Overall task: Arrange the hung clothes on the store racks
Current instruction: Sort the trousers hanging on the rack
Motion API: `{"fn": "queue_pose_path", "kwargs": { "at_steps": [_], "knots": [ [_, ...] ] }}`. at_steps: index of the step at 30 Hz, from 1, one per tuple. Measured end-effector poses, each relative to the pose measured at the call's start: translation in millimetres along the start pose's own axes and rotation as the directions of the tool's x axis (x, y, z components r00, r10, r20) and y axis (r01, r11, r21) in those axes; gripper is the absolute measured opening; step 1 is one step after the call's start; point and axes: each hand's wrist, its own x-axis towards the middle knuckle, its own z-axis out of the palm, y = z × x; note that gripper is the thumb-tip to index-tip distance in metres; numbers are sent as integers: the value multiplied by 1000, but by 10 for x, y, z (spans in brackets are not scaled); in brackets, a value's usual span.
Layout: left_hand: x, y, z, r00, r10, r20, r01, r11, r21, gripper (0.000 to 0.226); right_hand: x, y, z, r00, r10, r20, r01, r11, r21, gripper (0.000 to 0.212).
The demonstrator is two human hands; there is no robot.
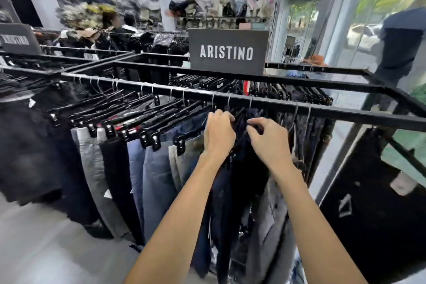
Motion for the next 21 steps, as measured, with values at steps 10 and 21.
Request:
{"fn": "queue_pose_path", "kwargs": {
  "at_steps": [10,21],
  "knots": [
    [189,-1308,-500,975,-218,39,204,952,227,31,-30,-860,1237,988,-120,95,109,988,109,24],
    [341,-2007,-908,991,-130,3,130,989,-65,28,18,-1197,1884,987,-139,87,140,990,-10,31]
  ]
}}
